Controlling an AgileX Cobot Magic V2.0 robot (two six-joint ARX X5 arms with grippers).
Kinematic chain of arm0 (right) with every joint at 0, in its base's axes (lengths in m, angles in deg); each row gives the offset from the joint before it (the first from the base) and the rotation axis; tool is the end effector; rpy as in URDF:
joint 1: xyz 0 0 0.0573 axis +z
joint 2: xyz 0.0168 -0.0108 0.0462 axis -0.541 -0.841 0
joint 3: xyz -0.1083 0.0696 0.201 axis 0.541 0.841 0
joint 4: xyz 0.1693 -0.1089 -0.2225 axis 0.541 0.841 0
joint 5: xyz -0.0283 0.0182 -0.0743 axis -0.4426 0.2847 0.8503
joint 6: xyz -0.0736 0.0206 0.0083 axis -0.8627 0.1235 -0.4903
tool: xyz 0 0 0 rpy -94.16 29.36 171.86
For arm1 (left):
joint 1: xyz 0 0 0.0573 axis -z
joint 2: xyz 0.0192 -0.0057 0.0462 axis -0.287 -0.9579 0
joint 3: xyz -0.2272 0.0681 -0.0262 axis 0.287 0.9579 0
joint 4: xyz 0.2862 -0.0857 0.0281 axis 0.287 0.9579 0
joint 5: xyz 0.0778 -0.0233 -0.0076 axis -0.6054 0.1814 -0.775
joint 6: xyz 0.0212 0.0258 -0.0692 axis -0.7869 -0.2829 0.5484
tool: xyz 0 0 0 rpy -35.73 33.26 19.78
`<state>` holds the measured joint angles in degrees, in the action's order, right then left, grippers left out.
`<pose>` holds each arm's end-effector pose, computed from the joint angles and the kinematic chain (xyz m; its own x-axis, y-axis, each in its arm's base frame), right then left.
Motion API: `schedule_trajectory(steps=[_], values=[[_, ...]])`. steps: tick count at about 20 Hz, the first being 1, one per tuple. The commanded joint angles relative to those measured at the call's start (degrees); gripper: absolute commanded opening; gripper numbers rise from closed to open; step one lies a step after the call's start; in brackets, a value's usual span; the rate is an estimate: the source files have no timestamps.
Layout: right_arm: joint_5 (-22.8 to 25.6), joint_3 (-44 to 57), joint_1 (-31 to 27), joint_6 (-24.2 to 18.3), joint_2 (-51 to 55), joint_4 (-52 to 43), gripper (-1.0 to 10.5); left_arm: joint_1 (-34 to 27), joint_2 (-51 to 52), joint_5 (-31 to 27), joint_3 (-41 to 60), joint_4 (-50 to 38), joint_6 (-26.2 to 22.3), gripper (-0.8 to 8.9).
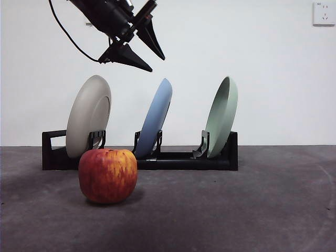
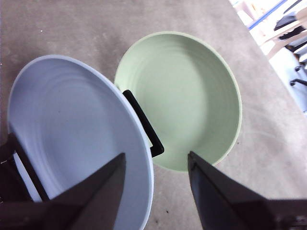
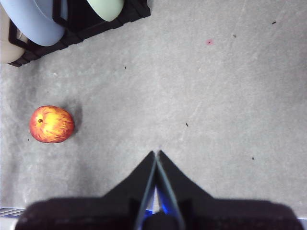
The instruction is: Take the blue plate from the plate rack,put the plate on the table,take the apple from the table,put the apple in the plate
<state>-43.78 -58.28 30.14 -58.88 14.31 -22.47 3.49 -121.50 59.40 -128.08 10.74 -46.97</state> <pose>0.1938 0.0148 0.2919 0.5705 0.3570 -0.7397 0.0164 0.8954 0.4449 0.4622 -0.2022 0.2981 0.4231 -0.6817 -0.5969 0.5047 0.7244 -0.4696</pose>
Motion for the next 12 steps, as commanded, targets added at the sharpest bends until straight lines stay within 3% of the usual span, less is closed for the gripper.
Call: schedule_trajectory(steps=[1,6,11,12], values=[[0.0,-0.15,0.0,-0.59,0.09,0.04,0.0,1.05,-1.36,-1.57,-0.22,-0.61,-0.57,2.98],[0.0,-0.15,0.0,-0.59,0.09,0.2,0.0,2.8,-2.89,-5.6,-0.22,-1.49,-0.74,3.03],[0.04,-0.15,0.0,-0.61,0.09,0.92,0.0,3.21,-4.68,-5.7,-0.22,-1.84,-0.66,2.98],[0.22,-0.15,0.0,-0.74,0.09,1.09,0.0,3.43,-4.96,-5.7,-0.22,-1.84,-0.68,2.49]])
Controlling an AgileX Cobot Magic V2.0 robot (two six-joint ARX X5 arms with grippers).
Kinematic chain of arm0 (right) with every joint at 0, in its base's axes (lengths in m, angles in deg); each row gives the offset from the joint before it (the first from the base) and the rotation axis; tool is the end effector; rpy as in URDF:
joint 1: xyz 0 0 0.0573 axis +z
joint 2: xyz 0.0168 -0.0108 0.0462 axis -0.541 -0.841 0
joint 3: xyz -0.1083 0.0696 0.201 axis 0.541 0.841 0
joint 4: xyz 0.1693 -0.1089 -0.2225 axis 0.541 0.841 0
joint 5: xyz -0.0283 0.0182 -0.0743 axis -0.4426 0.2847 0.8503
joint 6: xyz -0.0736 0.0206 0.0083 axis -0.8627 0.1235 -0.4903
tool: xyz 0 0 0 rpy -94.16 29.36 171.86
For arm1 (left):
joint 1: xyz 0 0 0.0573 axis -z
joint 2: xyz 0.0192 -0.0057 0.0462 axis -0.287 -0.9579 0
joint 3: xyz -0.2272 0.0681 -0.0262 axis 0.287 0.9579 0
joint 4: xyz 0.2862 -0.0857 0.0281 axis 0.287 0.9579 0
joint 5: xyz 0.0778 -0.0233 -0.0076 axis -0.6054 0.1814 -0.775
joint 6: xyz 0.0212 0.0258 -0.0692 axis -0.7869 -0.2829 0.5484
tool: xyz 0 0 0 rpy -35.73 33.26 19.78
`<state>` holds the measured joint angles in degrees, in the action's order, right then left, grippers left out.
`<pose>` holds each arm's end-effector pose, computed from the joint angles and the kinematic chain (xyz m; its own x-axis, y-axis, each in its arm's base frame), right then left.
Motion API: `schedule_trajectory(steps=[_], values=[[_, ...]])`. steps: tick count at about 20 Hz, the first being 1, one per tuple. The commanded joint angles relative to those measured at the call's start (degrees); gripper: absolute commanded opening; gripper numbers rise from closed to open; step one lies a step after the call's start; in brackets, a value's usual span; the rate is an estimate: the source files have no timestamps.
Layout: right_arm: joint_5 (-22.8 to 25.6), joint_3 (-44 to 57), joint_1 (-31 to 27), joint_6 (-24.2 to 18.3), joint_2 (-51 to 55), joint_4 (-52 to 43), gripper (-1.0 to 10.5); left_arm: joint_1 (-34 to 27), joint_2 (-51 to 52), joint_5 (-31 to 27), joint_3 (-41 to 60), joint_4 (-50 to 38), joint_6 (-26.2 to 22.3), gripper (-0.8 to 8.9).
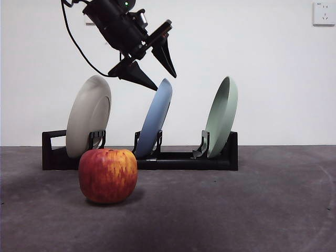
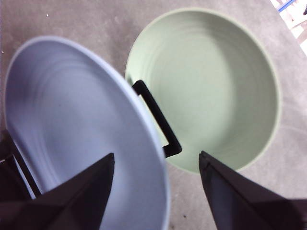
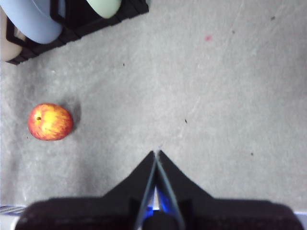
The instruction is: Take the blue plate from the plate rack,put the plate on the table,take the apple from the table,put the apple in the plate
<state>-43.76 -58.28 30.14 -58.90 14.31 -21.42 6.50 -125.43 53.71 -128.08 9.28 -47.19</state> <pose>0.1920 0.0149 0.2905 0.5569 0.3573 -0.7498 0.0244 0.8953 0.4448 0.4682 -0.2276 0.2646 0.4261 -0.6234 -0.6556 0.4876 0.7687 -0.4139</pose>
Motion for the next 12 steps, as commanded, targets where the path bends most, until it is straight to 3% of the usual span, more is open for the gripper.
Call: schedule_trajectory(steps=[1,5,12], values=[[0.44,-0.15,0.0,-0.83,0.09,0.13,0.0,0.42,-1.2,-0.02,-0.22,-0.42,-0.46,1.92],[0.55,-0.15,0.0,-0.83,0.09,0.04,0.0,0.77,-1.25,0.02,-0.22,-1.07,-0.44,0.5],[2.58,-0.15,0.0,-0.96,0.09,0.04,0.0,0.92,-1.27,0.02,-0.22,-1.09,-0.07,0.23]])
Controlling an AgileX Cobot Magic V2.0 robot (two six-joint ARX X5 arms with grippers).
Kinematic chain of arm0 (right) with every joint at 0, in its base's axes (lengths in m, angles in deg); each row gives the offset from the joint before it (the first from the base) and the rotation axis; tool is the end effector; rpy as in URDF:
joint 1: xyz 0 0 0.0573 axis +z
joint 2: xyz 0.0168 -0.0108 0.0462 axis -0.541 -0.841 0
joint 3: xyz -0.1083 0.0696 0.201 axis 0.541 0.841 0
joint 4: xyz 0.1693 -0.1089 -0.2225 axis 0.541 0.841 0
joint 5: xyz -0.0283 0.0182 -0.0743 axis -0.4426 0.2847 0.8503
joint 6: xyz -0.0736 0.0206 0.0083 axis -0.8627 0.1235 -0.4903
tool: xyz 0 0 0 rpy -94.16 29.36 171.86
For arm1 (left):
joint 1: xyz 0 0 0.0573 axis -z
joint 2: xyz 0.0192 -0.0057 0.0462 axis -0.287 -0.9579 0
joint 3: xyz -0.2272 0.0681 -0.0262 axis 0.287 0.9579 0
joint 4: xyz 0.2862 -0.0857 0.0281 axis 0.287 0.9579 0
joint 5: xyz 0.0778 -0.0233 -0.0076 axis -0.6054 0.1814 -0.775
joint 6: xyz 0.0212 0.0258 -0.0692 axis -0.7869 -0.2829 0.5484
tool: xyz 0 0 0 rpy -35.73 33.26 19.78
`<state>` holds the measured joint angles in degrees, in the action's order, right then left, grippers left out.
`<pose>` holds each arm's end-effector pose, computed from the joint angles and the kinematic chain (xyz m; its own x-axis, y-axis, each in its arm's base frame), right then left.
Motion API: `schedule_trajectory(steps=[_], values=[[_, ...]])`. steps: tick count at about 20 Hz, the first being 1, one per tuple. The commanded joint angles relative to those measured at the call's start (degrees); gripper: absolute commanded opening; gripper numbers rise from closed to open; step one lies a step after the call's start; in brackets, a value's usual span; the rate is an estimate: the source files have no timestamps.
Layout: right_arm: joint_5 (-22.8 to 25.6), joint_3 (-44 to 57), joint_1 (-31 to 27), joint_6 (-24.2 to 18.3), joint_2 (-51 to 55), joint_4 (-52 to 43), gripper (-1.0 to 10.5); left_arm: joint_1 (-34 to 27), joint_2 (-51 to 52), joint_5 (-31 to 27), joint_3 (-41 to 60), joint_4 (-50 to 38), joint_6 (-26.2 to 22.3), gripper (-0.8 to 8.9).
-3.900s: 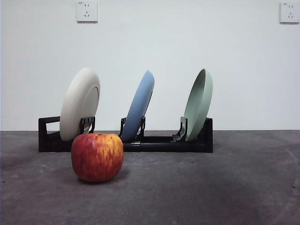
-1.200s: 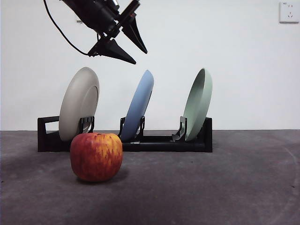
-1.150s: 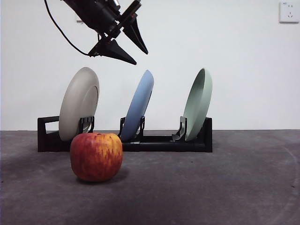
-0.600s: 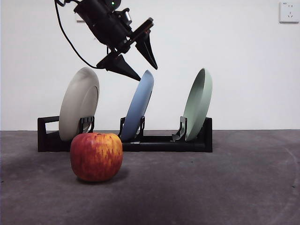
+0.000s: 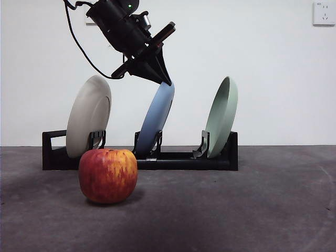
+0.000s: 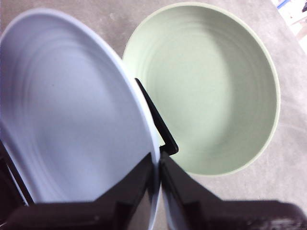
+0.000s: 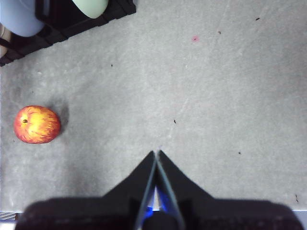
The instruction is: Take the blue plate from the plate rack,put the plate on the table,take the apple from the table,put the apple in the plate
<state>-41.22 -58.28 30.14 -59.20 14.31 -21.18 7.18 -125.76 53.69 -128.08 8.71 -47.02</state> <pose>0.1920 0.0123 0.2894 0.5612 0.3158 -0.7651 0.0459 0.9111 0.4097 0.4671 -0.2338 0.2626 0.4214 -0.6292 -0.6531 0.4959 0.7628 -0.4150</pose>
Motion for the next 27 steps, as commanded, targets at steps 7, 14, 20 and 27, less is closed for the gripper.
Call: schedule_trajectory(steps=[7,14,20,27], values=[[0.02,-0.15,0.0,-0.66,0.09,-0.24,0.0,0.24,-0.63,2.16,-0.24,-0.52,1.27,0.23],[0.04,-0.15,0.0,-0.66,0.09,-0.26,0.0,0.24,3.69,3.08,-0.35,-0.22,2.1,0.22],[0.02,-0.15,0.0,-0.66,0.09,-0.33,0.0,2.82,11.21,4.11,-0.35,2.21,2.08,0.23],[0.04,-0.15,0.0,-0.63,0.09,-0.11,0.0,12.35,16.74,-0.83,-0.35,16.68,-10.29,0.21]])
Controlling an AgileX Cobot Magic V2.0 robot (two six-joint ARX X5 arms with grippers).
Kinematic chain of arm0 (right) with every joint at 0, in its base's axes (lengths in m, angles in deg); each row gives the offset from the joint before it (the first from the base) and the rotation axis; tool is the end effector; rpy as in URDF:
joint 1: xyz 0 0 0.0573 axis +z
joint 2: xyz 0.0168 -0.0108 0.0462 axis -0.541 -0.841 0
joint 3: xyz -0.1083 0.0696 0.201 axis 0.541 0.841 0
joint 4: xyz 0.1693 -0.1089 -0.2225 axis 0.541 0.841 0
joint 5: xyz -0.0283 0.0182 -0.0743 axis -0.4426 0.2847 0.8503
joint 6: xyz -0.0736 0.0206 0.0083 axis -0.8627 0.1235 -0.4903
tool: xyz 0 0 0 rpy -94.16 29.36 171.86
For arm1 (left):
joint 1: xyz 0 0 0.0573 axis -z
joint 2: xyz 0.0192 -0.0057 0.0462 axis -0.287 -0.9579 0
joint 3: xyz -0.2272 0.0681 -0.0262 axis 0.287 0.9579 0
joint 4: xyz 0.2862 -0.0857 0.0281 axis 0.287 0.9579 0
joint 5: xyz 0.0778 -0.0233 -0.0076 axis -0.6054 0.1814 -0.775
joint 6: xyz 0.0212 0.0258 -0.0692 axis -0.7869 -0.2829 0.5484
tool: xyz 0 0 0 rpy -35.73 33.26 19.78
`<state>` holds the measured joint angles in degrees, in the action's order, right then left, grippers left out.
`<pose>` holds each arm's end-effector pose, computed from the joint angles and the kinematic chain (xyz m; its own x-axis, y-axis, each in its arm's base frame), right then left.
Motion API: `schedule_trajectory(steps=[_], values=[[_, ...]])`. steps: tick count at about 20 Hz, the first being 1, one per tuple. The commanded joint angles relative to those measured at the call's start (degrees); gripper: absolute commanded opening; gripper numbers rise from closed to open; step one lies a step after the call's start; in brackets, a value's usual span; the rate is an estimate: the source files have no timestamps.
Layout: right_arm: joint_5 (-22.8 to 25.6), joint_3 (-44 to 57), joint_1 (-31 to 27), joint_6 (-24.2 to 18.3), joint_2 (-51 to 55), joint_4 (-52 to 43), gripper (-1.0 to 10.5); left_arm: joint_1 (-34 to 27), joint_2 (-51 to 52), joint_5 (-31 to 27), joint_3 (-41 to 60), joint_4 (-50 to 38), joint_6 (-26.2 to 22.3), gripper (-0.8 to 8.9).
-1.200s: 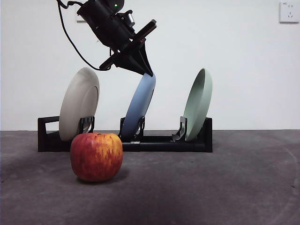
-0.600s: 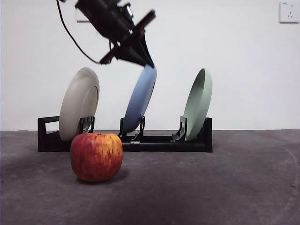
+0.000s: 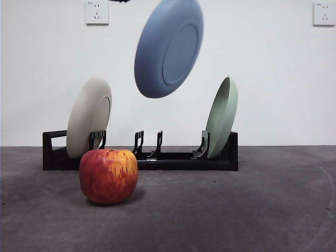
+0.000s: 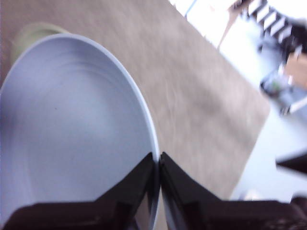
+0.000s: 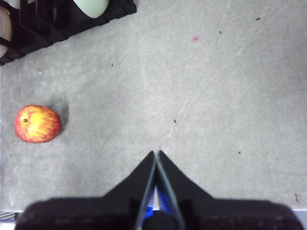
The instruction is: Take the blue plate from the plate rack,put the plate on the table,take the apple from the table,put the apple in the plate
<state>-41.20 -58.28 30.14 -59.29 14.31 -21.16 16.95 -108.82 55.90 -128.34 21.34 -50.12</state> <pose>0.1920 0.0123 0.2894 0.5610 0.3154 -0.7654 0.0449 0.9116 0.4086 0.3489 -0.2646 0.3818 0.3205 -0.7416 -0.5893 0.6939 0.6073 -0.3869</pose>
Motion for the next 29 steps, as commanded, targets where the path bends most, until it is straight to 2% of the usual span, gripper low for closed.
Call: schedule_trajectory(steps=[1,3,7,10,15,19,24,27,29], values=[[0.02,-0.15,0.0,-0.55,0.11,-0.13,0.0,4.7,-0.24,-6.51,-0.09,7.45,-9.77,0.21],[0.02,-0.15,0.0,-0.57,0.2,-0.02,0.0,8.94,-0.35,-12.17,-0.02,11.54,-12.81,0.1],[0.02,-0.15,0.0,-0.61,0.17,0.35,0.0,17.73,-0.31,-16.02,-0.02,12.72,-12.98,-0.08],[0.09,-0.15,0.0,-0.66,0.2,0.96,0.0,23.12,-0.33,-23.58,0.28,15.34,-12.96,-0.08],[5.66,-0.15,0.0,-0.59,0.2,1.38,0.0,30.32,-0.33,-32.48,4.55,14.95,-11.1,-0.08],[11.96,-0.15,0.0,-0.33,0.79,0.98,0.0,34.18,-0.33,-38.18,16.24,6.32,-10.8,-0.08],[12.28,-0.15,0.0,0.48,4.13,-1.7,0.0,35.95,-0.35,-42.91,28.94,-9.7,-11.39,-0.08],[12.28,-0.15,0.0,1.57,6.01,-1.7,0.0,35.95,-0.85,-42.88,32.54,-17.33,-18.05,-0.08],[12.28,-0.15,0.0,1.57,6.97,-1.64,0.0,35.85,-2.05,-42.75,32.72,-19.17,-23.04,-0.08]])
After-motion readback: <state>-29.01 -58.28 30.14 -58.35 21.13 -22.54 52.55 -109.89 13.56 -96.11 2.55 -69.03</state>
